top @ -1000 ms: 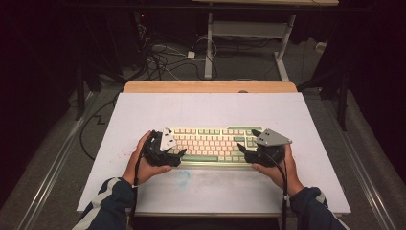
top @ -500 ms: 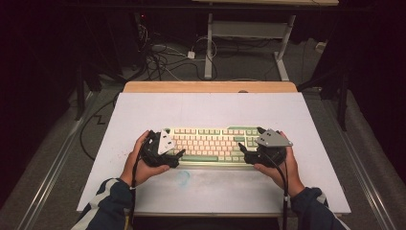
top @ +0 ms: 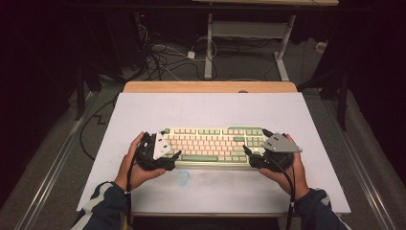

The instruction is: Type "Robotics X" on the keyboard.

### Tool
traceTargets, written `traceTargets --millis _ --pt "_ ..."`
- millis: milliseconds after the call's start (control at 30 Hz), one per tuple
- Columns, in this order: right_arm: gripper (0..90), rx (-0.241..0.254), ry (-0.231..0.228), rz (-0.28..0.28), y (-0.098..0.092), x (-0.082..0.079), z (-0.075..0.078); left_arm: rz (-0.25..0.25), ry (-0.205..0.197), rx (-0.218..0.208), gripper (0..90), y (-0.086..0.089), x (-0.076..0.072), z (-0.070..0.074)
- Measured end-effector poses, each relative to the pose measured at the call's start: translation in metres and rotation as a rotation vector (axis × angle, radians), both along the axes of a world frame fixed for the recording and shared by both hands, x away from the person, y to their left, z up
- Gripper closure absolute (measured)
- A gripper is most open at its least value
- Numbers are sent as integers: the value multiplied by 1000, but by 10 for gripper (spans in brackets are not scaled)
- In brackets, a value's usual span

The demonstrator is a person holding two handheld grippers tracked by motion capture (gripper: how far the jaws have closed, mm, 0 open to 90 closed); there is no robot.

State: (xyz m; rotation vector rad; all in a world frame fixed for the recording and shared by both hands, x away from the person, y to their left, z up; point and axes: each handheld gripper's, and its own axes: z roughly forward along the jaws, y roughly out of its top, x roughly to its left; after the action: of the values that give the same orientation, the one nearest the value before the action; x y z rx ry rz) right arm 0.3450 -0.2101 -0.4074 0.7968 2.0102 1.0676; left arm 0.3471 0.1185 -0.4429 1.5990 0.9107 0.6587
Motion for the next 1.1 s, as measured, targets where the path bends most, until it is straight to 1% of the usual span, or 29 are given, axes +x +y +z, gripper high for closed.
traceTargets --millis 167,500,533,633,767,967,1033,1100 --pt "209 -11 -13 -4 -2 -5 2 1 -7 3 161 4 -5 1" --pt "212 -29 -20 -7 -11 -16 2 0 -14 22 161 9 -14 0" --pt "213 -31 -19 -6 -11 -16 2 -4 -14 18 161 9 -15 1" --pt "213 -36 -20 -7 -13 -19 1 -1 -21 25 161 11 -18 0" --pt "213 -47 -22 -9 -16 -24 0 2 -22 21 161 14 -20 0" --pt "213 -67 -29 -16 -22 -30 -2 6 -22 30 161 20 -24 -4" --pt "213 -70 -27 -21 -24 -31 -3 8 -21 29 161 22 -25 -5" --pt "212 -66 -24 -22 -27 -33 -4 9 -21 39 161 23 -26 -8"
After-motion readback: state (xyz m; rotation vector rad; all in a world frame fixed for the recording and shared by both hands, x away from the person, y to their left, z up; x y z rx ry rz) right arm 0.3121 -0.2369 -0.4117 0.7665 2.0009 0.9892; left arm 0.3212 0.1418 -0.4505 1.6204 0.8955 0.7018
